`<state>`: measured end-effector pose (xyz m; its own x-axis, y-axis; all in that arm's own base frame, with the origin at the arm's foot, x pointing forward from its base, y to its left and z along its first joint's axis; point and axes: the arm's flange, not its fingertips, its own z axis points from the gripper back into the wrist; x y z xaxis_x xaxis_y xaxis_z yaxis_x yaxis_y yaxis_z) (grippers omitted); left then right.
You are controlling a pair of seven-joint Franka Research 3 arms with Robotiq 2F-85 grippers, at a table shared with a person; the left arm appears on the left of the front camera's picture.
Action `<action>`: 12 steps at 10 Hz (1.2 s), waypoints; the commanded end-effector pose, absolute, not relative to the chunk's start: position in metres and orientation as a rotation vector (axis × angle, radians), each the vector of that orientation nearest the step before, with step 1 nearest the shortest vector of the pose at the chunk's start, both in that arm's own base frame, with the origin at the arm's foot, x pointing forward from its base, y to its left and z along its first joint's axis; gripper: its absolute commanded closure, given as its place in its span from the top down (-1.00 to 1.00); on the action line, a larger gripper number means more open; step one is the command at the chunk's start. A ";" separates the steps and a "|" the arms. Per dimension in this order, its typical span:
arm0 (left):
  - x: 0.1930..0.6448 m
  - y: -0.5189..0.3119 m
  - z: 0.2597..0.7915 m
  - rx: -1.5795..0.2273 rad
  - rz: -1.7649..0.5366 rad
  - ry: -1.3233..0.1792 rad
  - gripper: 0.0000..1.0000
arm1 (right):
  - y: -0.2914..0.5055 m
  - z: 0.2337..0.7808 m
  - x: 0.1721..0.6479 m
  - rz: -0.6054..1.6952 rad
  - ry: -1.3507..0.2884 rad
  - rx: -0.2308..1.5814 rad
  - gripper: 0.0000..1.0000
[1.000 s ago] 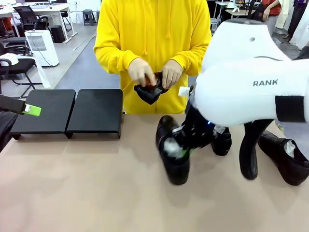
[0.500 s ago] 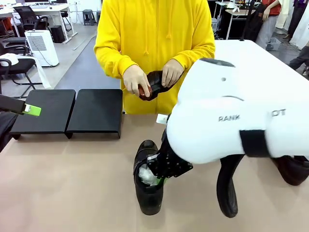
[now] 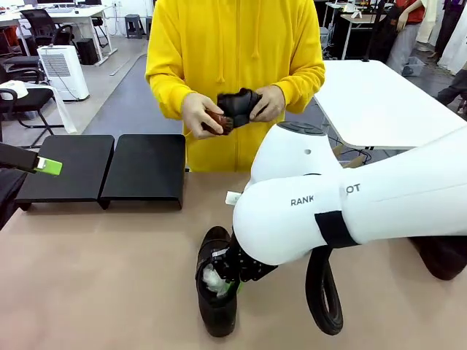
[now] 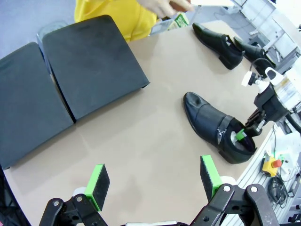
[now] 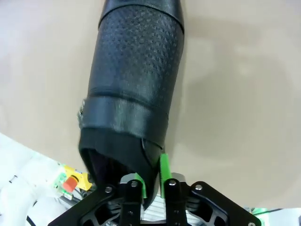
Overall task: Organize the shoes by placing them on the stand.
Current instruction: Pick up one Shoe and place it in the middle of the table, then place the Shoe from the middle of the table onto the Shoes Stand.
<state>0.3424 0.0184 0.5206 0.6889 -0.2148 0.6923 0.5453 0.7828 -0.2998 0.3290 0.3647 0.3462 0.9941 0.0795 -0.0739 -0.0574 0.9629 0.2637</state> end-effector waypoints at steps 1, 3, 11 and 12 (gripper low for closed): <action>0.343 0.019 0.521 -0.535 -0.462 -0.698 1.00 | 0.376 0.346 0.334 0.082 0.074 0.263 -0.09; 0.343 0.019 0.521 -0.535 -0.462 -0.698 1.00 | 0.372 0.355 0.329 0.075 0.055 0.267 0.66; 0.343 0.019 0.521 -0.535 -0.462 -0.698 1.00 | 0.369 0.368 0.327 0.084 0.044 0.279 1.00; 0.343 0.019 0.521 -0.535 -0.462 -0.698 1.00 | 0.369 0.368 0.327 0.084 0.044 0.279 1.00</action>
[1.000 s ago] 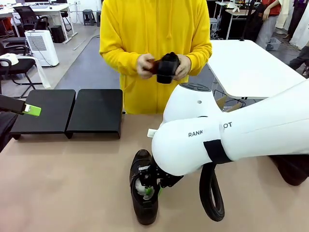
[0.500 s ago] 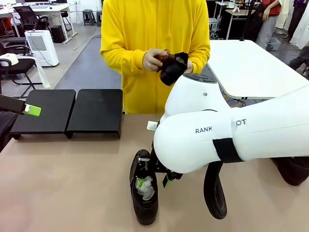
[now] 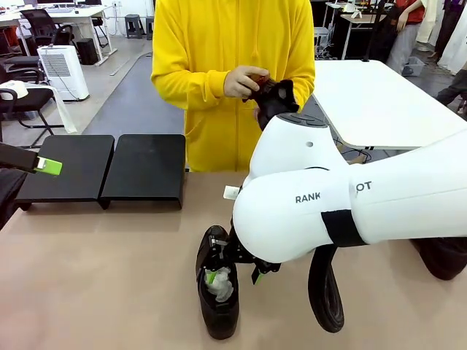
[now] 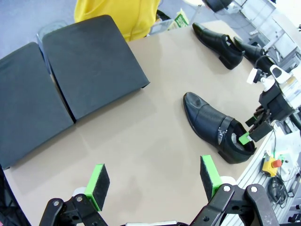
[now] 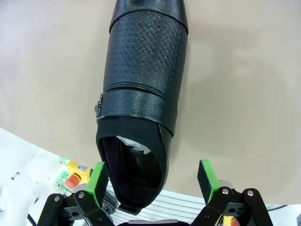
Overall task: Organize the shoes by placing them on the stand.
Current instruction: Place the Shoe from the middle of the table onto the Shoes Stand.
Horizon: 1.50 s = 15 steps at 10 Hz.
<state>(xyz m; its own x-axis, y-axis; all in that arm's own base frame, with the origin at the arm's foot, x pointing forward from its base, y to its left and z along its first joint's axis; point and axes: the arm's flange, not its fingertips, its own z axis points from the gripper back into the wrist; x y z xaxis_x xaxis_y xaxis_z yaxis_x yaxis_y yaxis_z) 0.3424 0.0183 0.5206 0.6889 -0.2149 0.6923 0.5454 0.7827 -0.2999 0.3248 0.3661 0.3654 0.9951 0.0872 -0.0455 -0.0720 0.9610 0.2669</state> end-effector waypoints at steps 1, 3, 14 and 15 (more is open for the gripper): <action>0.343 0.019 0.521 -0.535 -0.462 -0.698 1.00 | 0.369 0.368 0.327 0.084 0.044 0.279 1.00; 0.343 0.019 0.521 -0.535 -0.462 -0.698 1.00 | 0.369 0.368 0.327 0.084 0.044 0.279 1.00; 0.277 -0.175 0.469 -0.399 -0.335 -0.445 1.00 | 0.150 0.423 0.298 -0.579 -0.084 0.256 1.00; 0.285 -0.144 0.489 -0.499 -0.384 -0.575 1.00 | 0.135 0.419 0.295 -0.618 -0.073 0.291 1.00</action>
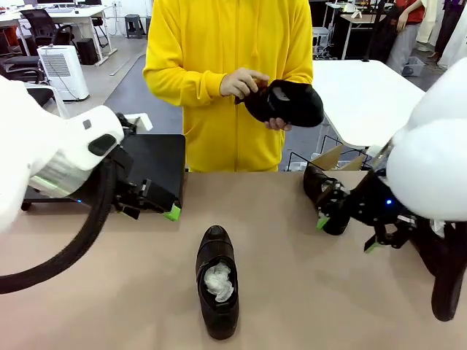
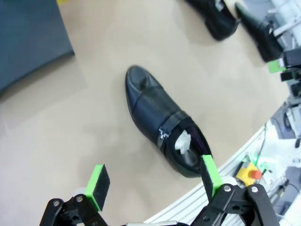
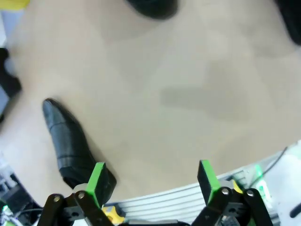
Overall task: Organize the shoes by placing them on the stand.
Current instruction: Place the Shoe from the middle of the table onto the Shoes Stand.
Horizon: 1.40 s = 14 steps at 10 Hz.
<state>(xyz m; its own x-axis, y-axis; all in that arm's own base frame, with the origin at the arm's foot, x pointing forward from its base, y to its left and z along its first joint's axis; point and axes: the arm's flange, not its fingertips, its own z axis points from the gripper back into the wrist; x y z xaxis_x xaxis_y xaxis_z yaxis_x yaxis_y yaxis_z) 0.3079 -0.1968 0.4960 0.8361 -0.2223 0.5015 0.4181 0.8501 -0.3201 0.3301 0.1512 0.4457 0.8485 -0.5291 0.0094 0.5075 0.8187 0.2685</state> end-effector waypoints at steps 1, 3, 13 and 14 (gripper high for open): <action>0.308 -0.196 0.490 -0.433 -0.350 -0.442 1.00 | 0.126 0.417 0.292 -0.643 -0.062 0.313 1.00; 0.308 -0.194 0.499 -0.441 -0.350 -0.472 1.00 | 0.151 0.446 0.330 -0.553 -0.085 0.262 1.00; 0.288 -0.391 0.426 -0.228 -0.106 -0.222 1.00 | 0.122 0.458 0.325 -0.605 -0.061 0.209 1.00; 0.291 -0.403 0.418 -0.215 -0.103 -0.218 1.00 | 0.122 0.458 0.325 -0.605 -0.061 0.209 1.00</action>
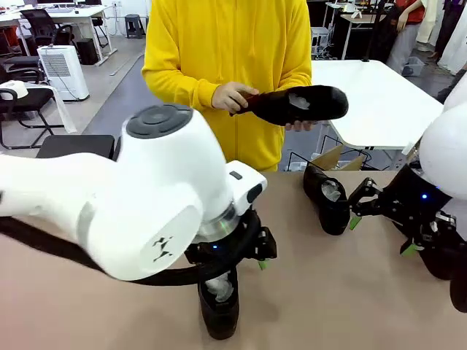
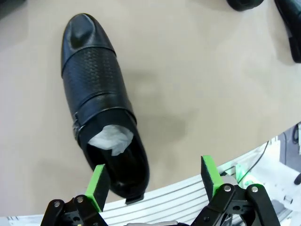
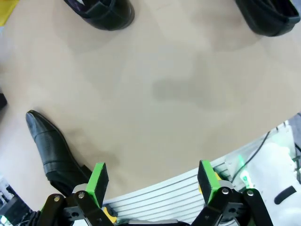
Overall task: Organize the shoes by placing them on the stand.
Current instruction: Place the Shoe from the middle of the table onto the Shoes Stand.
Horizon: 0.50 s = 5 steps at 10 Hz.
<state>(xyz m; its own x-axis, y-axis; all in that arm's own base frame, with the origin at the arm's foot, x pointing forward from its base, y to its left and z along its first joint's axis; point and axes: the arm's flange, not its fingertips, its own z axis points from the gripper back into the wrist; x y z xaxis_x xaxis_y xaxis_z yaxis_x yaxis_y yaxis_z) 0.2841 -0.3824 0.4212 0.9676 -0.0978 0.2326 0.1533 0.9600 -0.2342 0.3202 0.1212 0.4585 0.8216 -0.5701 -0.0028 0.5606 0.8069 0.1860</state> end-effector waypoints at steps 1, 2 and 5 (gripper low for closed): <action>0.297 -0.413 0.409 -0.197 -0.078 -0.202 1.00 | 0.122 0.458 0.325 -0.605 -0.061 0.209 1.00; 0.302 -0.420 0.400 -0.184 -0.052 -0.198 1.00 | 0.122 0.458 0.325 -0.605 -0.061 0.209 1.00; 0.310 -0.429 0.375 -0.170 0.030 -0.200 1.00 | 0.122 0.458 0.325 -0.605 -0.061 0.209 1.00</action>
<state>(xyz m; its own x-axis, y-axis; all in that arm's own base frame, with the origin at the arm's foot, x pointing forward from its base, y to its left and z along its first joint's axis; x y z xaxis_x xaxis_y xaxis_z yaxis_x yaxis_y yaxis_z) 0.3033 -0.4139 0.3781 0.9864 0.0049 0.1645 0.0257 0.9828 -0.1829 0.3210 0.1206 0.4581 0.8206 -0.5715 -0.0041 0.5621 0.8056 0.1871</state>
